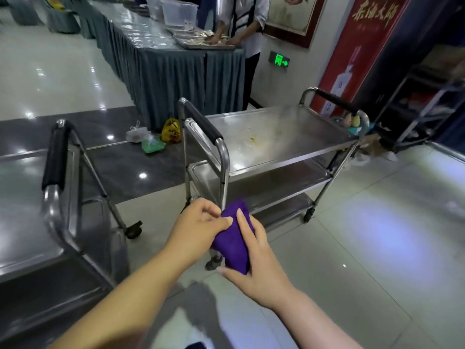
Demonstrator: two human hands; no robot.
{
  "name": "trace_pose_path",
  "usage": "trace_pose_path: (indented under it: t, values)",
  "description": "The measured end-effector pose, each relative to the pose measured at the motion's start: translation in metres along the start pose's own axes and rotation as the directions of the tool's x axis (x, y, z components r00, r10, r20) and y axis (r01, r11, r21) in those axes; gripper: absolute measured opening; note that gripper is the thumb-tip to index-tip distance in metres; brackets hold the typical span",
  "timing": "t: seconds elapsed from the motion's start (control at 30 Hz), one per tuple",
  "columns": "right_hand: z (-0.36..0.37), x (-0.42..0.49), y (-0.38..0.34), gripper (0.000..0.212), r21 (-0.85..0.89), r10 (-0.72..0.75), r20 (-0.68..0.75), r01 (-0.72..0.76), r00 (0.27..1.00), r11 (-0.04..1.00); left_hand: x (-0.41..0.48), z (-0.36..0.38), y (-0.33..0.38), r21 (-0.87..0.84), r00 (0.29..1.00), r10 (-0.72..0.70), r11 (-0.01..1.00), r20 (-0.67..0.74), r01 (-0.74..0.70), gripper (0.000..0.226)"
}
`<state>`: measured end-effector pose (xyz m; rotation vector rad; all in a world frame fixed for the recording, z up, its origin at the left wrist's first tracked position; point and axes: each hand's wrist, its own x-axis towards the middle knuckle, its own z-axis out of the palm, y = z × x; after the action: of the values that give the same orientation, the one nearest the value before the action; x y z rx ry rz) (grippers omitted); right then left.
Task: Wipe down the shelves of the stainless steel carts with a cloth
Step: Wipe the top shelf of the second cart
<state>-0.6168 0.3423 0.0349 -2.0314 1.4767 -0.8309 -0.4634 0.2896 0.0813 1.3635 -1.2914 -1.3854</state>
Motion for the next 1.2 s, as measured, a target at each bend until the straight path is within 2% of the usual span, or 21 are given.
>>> trace_pose_path:
  t: [0.13,0.3,0.4,0.47,0.53,0.67,0.87,1.0,1.1,1.2]
  values:
    - [-0.025,0.05,0.038,0.094,0.108,0.108,-0.075,-0.1,0.991,0.989,0.066,0.026,0.011,-0.014,0.998,-0.028,0.999,0.06,0.029,0.015]
    - [-0.063,0.125,0.085,0.088,0.143,0.25,-0.044,-0.242,0.967,0.96,0.156,0.041,0.027,0.001,0.987,-0.049,0.999,0.153,0.05,0.005]
    - [-0.089,0.172,0.113,0.083,-0.012,0.333,0.005,-0.333,0.943,0.943,0.206,0.043,0.038,0.08,0.989,-0.004,0.997,0.146,-0.008,0.004]
    - [-0.103,0.202,0.13,0.081,-0.144,0.368,0.052,-0.358,0.928,0.923,0.234,0.044,0.044,0.155,0.989,0.037,0.986,0.141,-0.059,0.004]
    - [-0.115,0.229,0.143,0.079,-0.207,0.387,0.072,-0.366,0.919,0.907,0.259,0.045,0.05,0.251,0.991,0.053,0.964,0.121,-0.083,0.006]
    - [-0.135,0.278,0.167,0.076,-0.246,0.411,0.059,-0.386,0.91,0.889,0.3,0.041,0.063,0.411,0.987,0.136,0.898,0.082,-0.158,0.007]
    - [-0.156,0.363,0.209,0.075,-0.214,0.373,0.077,-0.35,0.925,0.912,0.373,0.029,0.082,0.659,0.918,0.394,0.679,0.045,-0.323,0.008]
    - [-0.161,0.431,0.235,0.074,-0.25,0.309,0.158,-0.265,0.938,0.931,0.424,0.021,0.084,0.819,0.909,0.416,0.531,-0.028,-0.218,0.018]
    - [-0.16,0.481,0.247,0.074,-0.254,0.256,0.217,-0.198,0.942,0.947,0.454,0.012,0.085,0.901,0.901,0.405,0.431,-0.157,-0.037,0.03]
    - [-0.153,0.532,0.254,0.073,-0.329,0.186,0.229,-0.104,0.955,0.939,0.48,0.001,0.084,0.926,0.909,0.319,0.347,-0.268,0.151,0.037]
